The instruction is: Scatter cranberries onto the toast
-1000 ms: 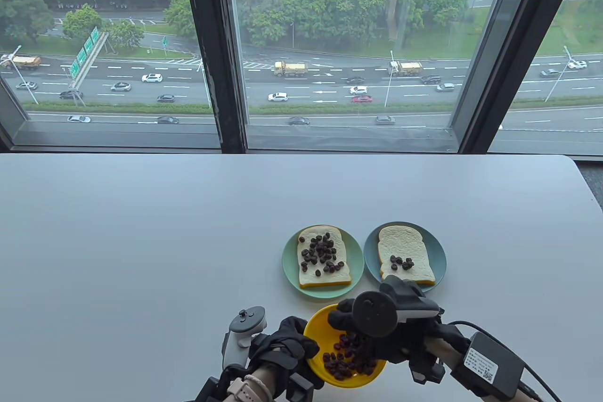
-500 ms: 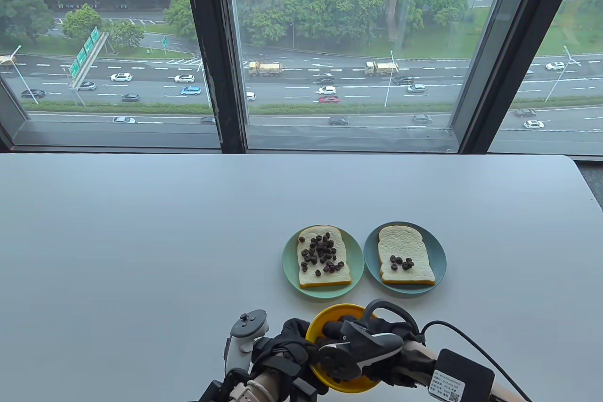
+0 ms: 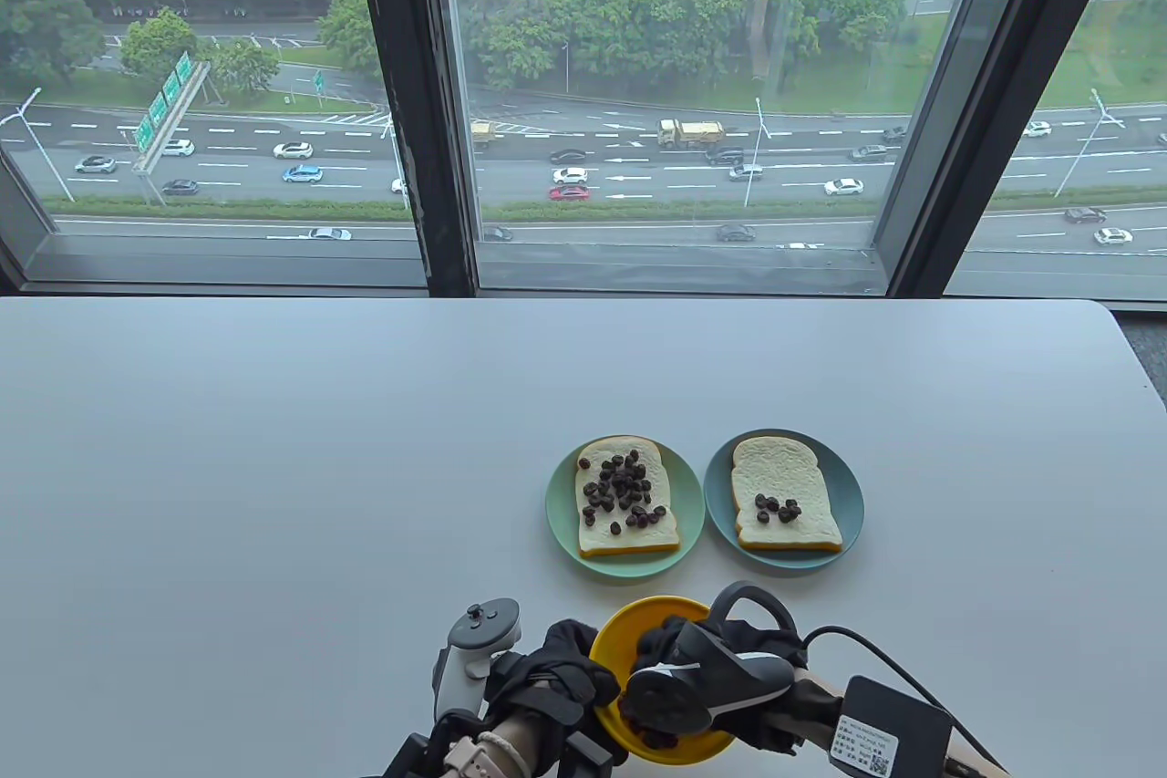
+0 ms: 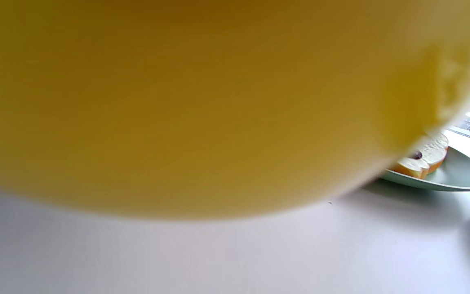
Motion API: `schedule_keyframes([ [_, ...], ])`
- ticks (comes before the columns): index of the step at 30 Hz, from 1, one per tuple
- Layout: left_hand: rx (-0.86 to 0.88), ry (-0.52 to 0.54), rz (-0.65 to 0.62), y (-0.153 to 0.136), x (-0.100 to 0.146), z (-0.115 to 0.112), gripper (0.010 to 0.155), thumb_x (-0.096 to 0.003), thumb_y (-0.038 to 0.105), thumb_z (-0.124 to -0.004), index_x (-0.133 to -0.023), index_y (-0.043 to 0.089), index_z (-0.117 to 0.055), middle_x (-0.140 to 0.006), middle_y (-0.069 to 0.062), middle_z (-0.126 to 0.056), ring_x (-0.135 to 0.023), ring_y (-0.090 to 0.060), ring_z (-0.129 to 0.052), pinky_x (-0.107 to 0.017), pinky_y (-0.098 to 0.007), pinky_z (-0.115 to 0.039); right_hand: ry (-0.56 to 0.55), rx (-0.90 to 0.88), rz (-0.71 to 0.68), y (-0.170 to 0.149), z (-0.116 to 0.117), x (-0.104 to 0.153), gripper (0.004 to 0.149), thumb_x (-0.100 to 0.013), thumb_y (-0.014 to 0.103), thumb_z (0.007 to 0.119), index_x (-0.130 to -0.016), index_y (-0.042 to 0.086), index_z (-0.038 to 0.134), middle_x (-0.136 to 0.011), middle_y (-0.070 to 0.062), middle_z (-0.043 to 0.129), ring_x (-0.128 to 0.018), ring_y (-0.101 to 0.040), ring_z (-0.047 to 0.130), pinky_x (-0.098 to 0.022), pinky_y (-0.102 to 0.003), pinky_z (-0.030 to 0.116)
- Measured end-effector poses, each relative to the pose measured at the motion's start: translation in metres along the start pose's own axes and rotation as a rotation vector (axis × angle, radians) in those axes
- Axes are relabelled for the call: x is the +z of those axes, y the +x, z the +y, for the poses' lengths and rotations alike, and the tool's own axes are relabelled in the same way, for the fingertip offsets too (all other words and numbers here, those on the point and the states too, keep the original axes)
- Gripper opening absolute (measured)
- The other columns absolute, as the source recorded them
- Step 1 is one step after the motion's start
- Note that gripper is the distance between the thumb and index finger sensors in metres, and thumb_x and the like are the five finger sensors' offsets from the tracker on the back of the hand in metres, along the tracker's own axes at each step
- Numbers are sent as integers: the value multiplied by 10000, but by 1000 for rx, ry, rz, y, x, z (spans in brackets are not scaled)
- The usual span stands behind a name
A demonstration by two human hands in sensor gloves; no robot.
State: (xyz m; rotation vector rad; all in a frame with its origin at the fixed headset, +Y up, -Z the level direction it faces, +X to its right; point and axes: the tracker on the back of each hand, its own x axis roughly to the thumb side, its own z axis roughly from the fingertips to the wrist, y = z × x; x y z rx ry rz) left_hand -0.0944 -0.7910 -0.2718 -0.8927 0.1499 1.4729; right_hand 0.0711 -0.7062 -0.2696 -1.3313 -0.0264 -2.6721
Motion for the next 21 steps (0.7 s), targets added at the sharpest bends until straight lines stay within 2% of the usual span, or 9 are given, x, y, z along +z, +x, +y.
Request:
schedule_keyframes([
  [13, 22, -25, 28, -3, -3, -1, 575, -436, 169, -749, -891, 227, -401, -710, -182, -615, -446, -354, -766, -195, -380, -976, -68, -211, 76, -33, -33, 12, 420, -233, 299, 903, -622, 391, 772, -744, 68, 801, -547, -185, 927, -274, -165, 989],
  [17, 31, -40, 32, -3, -3, -2, 575, -436, 171, -750, -891, 225, -403, -709, -183, -615, -444, -353, -766, -193, -378, -976, -73, -298, 157, -62, -39, 8, 422, -234, 296, 904, -624, 390, 772, -746, 67, 800, -553, -188, 923, -280, -169, 987],
  [21, 26, -48, 30, -2, -2, -2, 575, -436, 173, -749, -893, 224, -403, -708, -184, -615, -444, -354, -766, -193, -377, -976, -91, -289, 322, -112, -40, 0, 420, -235, 293, 905, -621, 394, 773, -751, 75, 797, -561, -184, 920, -286, -171, 985],
])
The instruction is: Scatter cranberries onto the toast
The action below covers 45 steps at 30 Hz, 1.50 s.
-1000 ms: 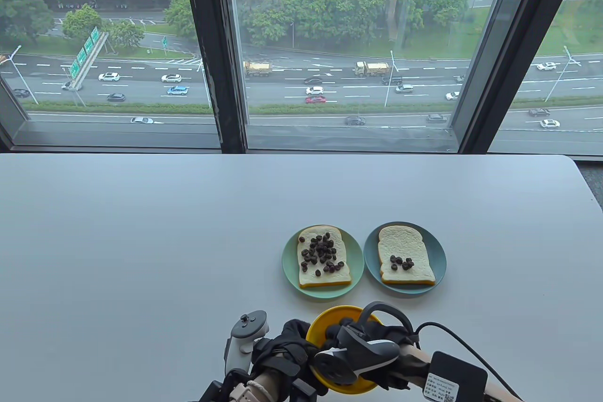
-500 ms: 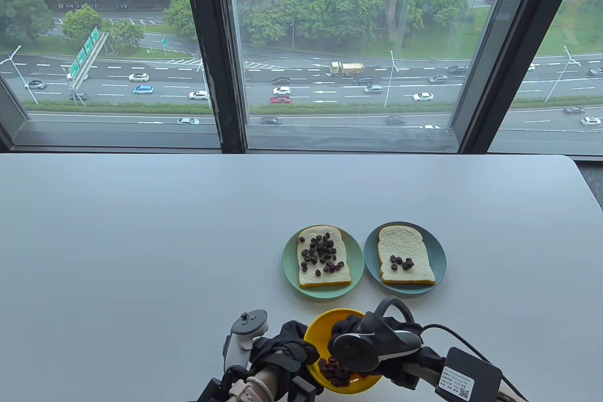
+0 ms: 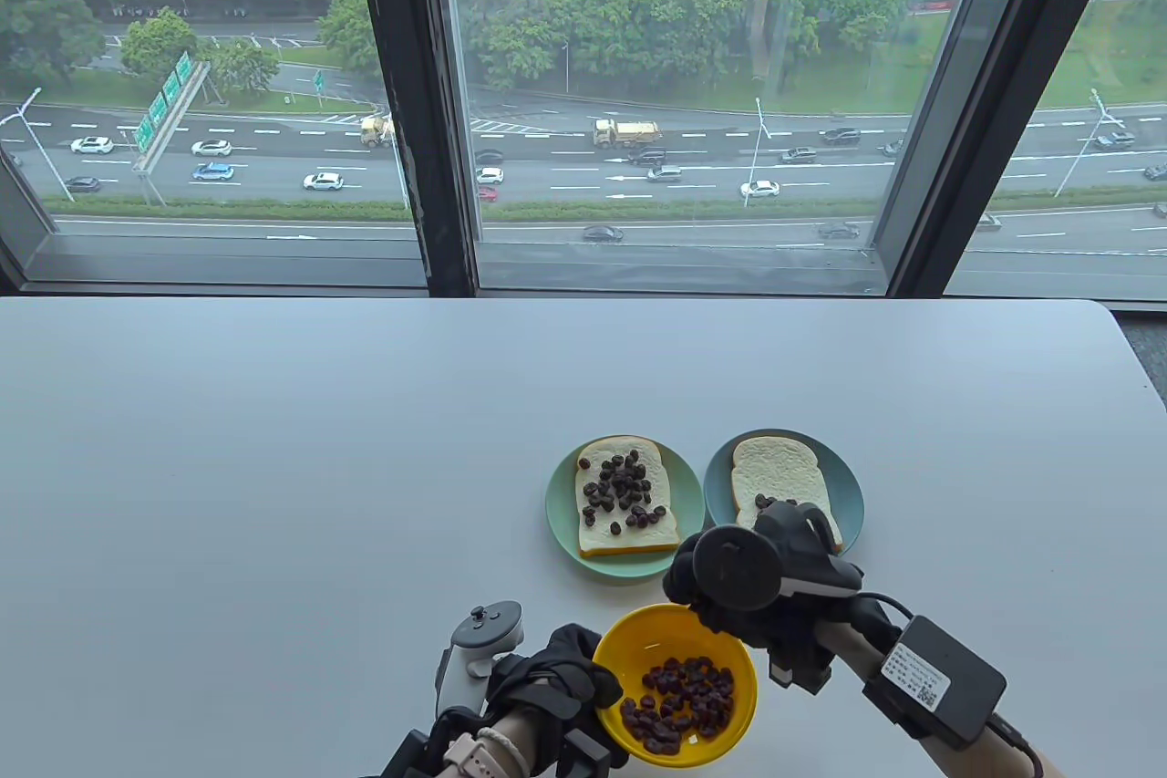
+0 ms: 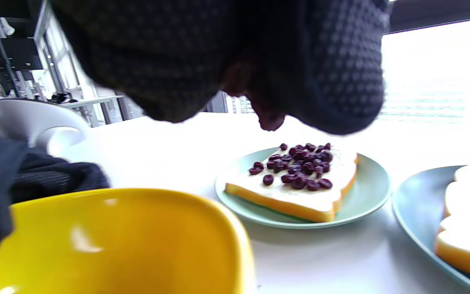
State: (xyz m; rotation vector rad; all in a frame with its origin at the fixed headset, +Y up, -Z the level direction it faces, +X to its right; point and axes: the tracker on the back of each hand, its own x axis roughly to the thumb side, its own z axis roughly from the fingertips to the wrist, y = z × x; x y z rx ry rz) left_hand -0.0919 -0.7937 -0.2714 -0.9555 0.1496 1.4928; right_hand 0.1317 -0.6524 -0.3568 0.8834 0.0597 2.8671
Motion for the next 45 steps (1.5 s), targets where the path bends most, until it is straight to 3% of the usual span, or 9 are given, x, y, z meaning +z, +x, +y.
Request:
schedule_keyframes([
  [4, 4, -11, 5, -1, 0, 0, 576, -436, 173, -749, -893, 224, -402, -708, -184, -615, -442, -354, -766, -192, -377, -975, 2, 37, 182, -53, 1, -32, 420, -238, 293, 905, -623, 396, 772, -754, 76, 794, -565, -183, 918, -292, -172, 983],
  [8, -1, -15, 12, -1, 1, -1, 576, -437, 175, -749, -893, 224, -401, -708, -184, -614, -443, -353, -765, -192, -376, -975, 18, 66, 346, -103, 22, -67, 421, -238, 295, 904, -623, 401, 770, -755, 83, 792, -569, -179, 916, -296, -170, 983],
  [16, 7, -10, 21, 0, 1, 2, 575, -440, 177, -747, -894, 225, -397, -711, -183, -610, -447, -352, -764, -199, -374, -975, 94, 147, 511, -148, 57, -99, 421, -243, 294, 901, -623, 409, 763, -762, 92, 782, -582, -172, 908, -313, -169, 977],
  [25, 8, -11, 33, -1, 2, 2, 577, -442, 179, -746, -896, 225, -393, -713, -182, -608, -449, -352, -762, -201, -374, -975, 135, 197, 542, -154, 70, -97, 431, -275, 293, 877, -668, 398, 735, -793, 77, 740, -607, -165, 893, -334, -162, 962],
  [34, 0, -10, 28, -1, 0, 3, 578, -442, 180, -746, -896, 226, -391, -713, -182, -607, -450, -352, -762, -201, -373, -974, 187, 139, 511, -154, 66, -84, 540, -305, 299, 836, -815, 337, 660, -877, -5, 667, -695, -202, 863, -386, -184, 935],
  [45, -10, -7, 23, -1, -1, 3, 577, -443, 180, -745, -896, 226, -392, -713, -183, -606, -451, -352, -761, -203, -374, -973, 120, 5, 436, -142, 39, -44, 568, -354, 383, 757, -894, 304, 603, -926, -57, 646, -750, -264, 852, -403, -269, 925],
])
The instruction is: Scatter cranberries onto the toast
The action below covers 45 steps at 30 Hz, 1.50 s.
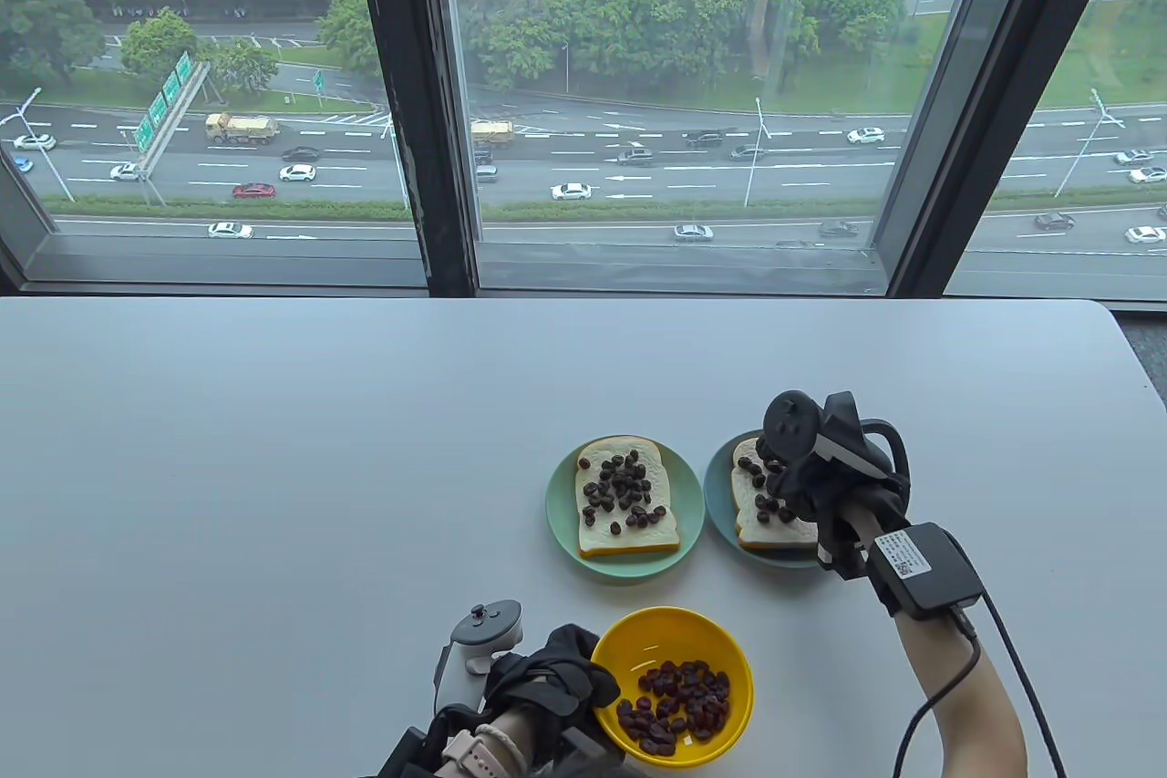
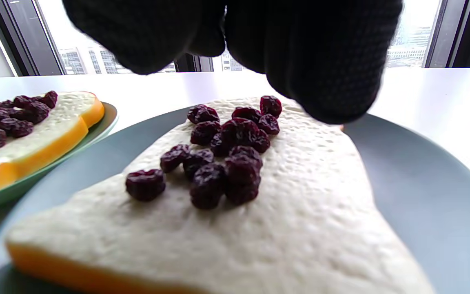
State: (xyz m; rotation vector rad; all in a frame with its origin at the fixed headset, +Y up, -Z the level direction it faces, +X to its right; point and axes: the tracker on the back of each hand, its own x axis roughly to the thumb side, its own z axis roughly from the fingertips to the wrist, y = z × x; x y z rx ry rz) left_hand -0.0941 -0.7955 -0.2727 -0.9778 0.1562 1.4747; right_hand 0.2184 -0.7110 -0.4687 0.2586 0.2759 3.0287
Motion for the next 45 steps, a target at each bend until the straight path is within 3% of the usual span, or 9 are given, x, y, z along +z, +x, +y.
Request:
schedule_keyframes([
  [5, -2, 10, -12, 1, 0, -1, 577, -443, 181, -745, -896, 227, -391, -714, -182, -605, -452, -352, -761, -203, -375, -973, -23, -38, -184, 27, -16, 47, 618, -357, 414, 750, -931, 304, 550, -948, -77, 620, -775, -282, 835, -428, -284, 920],
  [9, -2, 19, -25, 3, 0, -1, 577, -444, 180, -744, -896, 227, -390, -715, -182, -604, -454, -351, -761, -207, -375, -973, 29, -67, -378, 65, -20, 87, 679, -353, 440, 756, -962, 306, 487, -974, -93, 579, -808, -304, 804, -472, -302, 904],
  [16, 4, 26, -48, 5, 1, 0, 577, -444, 180, -744, -896, 228, -389, -716, -180, -604, -456, -351, -761, -209, -376, -974, 179, 0, -663, 128, 2, 141, 754, -336, 443, 784, -981, 309, 418, -1009, -104, 500, -869, -332, 725, -530, -298, 865],
  [24, 15, 42, -86, 7, 6, -2, 588, -438, 173, -753, -891, 227, -381, -713, -185, -593, -458, -357, -754, -214, -383, -979, 294, 170, -738, 151, 38, 151, 834, -309, 414, 831, -986, 327, 351, -1030, -117, 419, -886, -386, 655, -568, -279, 798],
  [27, 21, 39, -96, 7, 5, -2, 594, -433, 169, -759, -886, 229, -380, -708, -187, -587, -454, -361, -749, -212, -389, -979, 230, 269, -767, 161, 47, 155, 801, -306, 409, 823, -970, 376, 376, -1042, -63, 409, -904, -367, 608, -558, -287, 776],
  [30, 26, 34, -98, 6, 5, -3, 596, -434, 166, -758, -887, 228, -375, -708, -190, -580, -454, -364, -743, -215, -393, -978, 124, 377, -779, 173, 54, 158, 710, -294, 381, 802, -932, 373, 491, -999, -28, 501, -857, -302, 676, -496, -263, 826],
  [33, 52, 14, -80, 1, 3, -6, 594, -435, 163, -754, -888, 224, -375, -707, -194, -580, -452, -364, -743, -211, -391, -977, 75, 381, -785, 187, 57, 160, 536, -299, 307, 821, -800, 366, 640, -911, -18, 638, -754, -251, 806, -401, -229, 913],
  [36, 24, 28, -74, 0, 2, -4, 593, -435, 164, -752, -889, 224, -376, -707, -193, -583, -450, -363, -745, -208, -390, -977, 67, 412, -777, 184, 59, 159, 423, -304, 306, 830, -701, 375, 700, -854, -3, 705, -663, -252, 860, -362, -183, 937],
  [45, 1, 47, -54, -2, -1, -1, 586, -443, 170, -744, -892, 227, -372, -716, -186, -588, -457, -356, -749, -213, -382, -972, -41, 405, -790, 182, 58, 165, 353, -261, 305, 874, -598, 374, 794, -759, 65, 795, -573, -192, 917, -294, -152, 984],
])
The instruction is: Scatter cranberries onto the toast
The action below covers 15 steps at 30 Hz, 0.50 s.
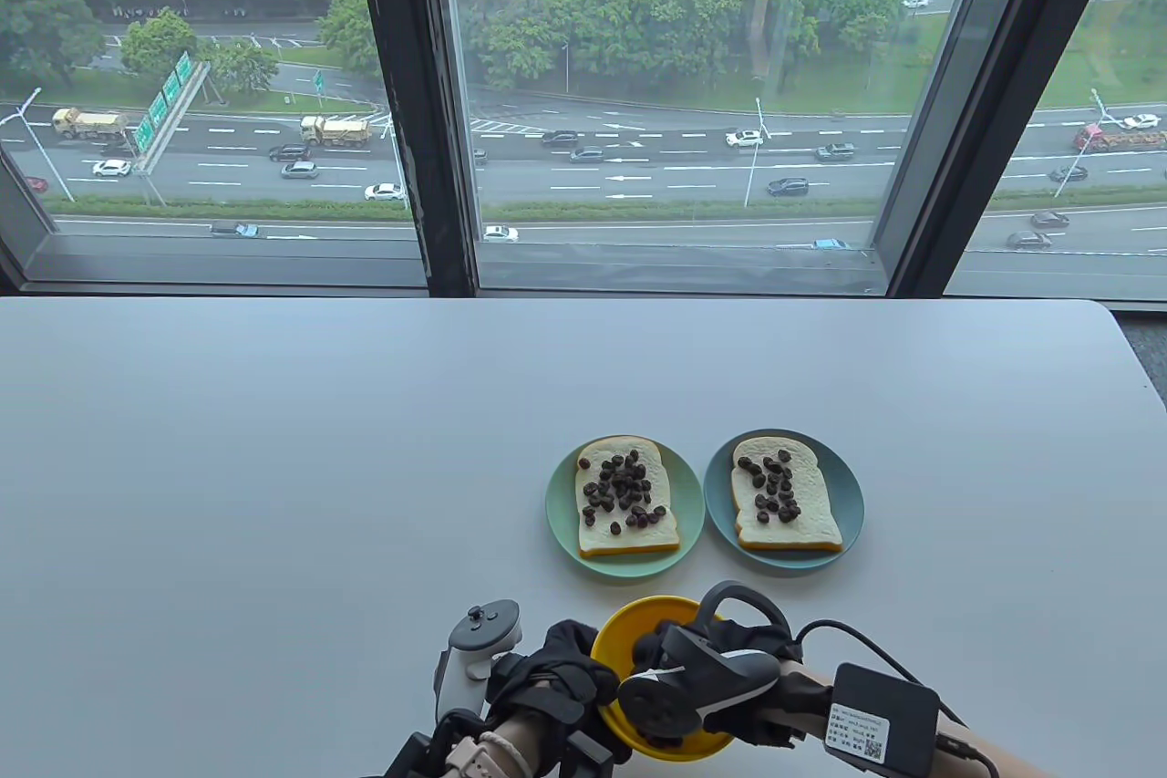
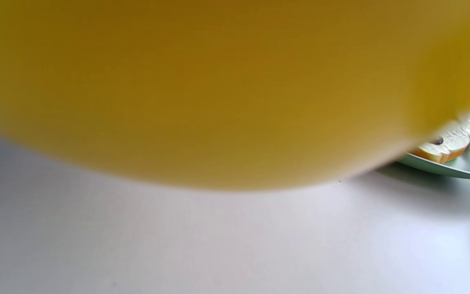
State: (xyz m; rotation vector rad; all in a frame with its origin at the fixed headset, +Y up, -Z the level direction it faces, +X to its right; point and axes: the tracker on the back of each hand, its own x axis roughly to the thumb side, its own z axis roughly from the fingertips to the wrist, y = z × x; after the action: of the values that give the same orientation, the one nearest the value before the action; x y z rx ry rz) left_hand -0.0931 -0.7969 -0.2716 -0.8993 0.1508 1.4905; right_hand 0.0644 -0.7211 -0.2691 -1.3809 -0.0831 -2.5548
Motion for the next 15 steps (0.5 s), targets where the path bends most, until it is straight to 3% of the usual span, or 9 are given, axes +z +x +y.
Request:
schedule_keyframes([
  [15, -2, -6, 15, -2, -4, 3, 583, -447, 178, -740, -898, 225, -374, -720, -184, -594, -459, -353, -755, -213, -377, -971, -106, -222, 6, -15, -25, 18, 330, -257, 299, 874, -573, 366, 810, -734, 59, 809, -551, -197, 920, -271, -158, 983],
])
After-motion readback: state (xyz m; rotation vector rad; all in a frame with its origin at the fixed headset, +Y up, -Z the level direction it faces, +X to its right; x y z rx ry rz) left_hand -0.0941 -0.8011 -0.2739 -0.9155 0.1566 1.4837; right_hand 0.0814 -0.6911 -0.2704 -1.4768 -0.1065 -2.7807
